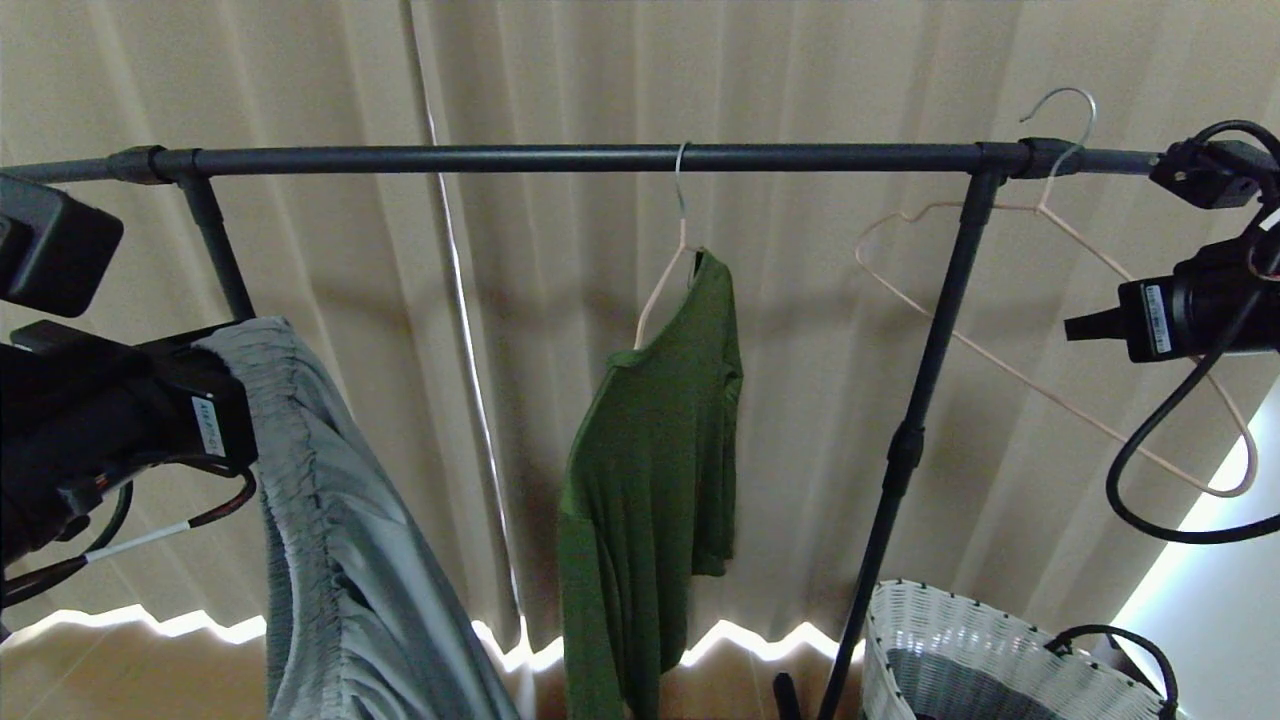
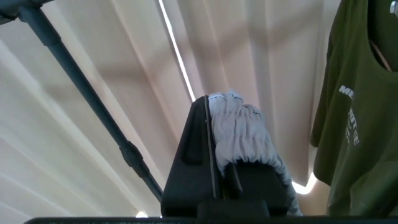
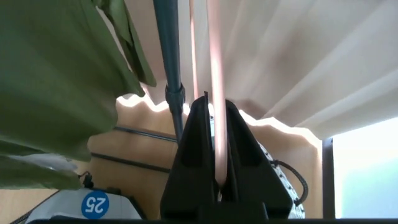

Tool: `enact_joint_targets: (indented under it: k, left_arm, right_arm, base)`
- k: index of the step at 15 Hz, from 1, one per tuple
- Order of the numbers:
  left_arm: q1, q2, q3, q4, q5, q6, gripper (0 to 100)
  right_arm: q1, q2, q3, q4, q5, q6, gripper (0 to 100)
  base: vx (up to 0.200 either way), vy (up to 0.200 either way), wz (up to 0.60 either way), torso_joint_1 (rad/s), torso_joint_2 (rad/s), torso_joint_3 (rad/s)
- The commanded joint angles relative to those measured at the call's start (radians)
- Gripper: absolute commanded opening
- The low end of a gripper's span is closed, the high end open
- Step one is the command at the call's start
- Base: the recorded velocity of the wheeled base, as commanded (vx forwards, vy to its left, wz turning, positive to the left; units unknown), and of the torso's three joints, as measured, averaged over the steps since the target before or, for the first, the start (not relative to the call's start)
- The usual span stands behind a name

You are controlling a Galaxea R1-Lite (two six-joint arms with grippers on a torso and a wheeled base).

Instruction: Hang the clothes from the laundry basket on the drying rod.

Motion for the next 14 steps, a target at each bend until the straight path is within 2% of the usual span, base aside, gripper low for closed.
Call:
enact_joint_targets:
  k: [1, 6, 10, 14]
  left_arm:
    - [0.000, 0.001, 0.005, 0.000, 0.001, 0.002, 0]
    - [0.005, -0.004, 0.013, 0.000, 0.001, 0.006, 0]
    - [0.008, -0.013, 0.019, 0.000, 0.002, 0.014, 0]
    - [0.006, -0.015, 0.034, 0.000, 0.004, 0.015, 0]
  right_arm:
    - [0.000, -0.084, 0.071, -0.016, 0.000, -0.001, 0]
    - [0.002, -0.208, 0.281, -0.184, -0.070, -0.004, 0]
    - [0.003, -0.324, 0.420, -0.204, -0.093, -0.005, 0]
    - [0.003, -0.444, 0.535, -0.204, -0.093, -0.007, 0]
  base:
    - [0.000, 0.000, 0.00, 0.000, 0.00, 0.000]
    - [0.000, 0.000, 0.00, 0.000, 0.00, 0.000]
    - [0.000, 0.000, 0.00, 0.000, 0.00, 0.000]
    - [-0.200, 0.000, 0.00, 0.007, 0.01, 0.005]
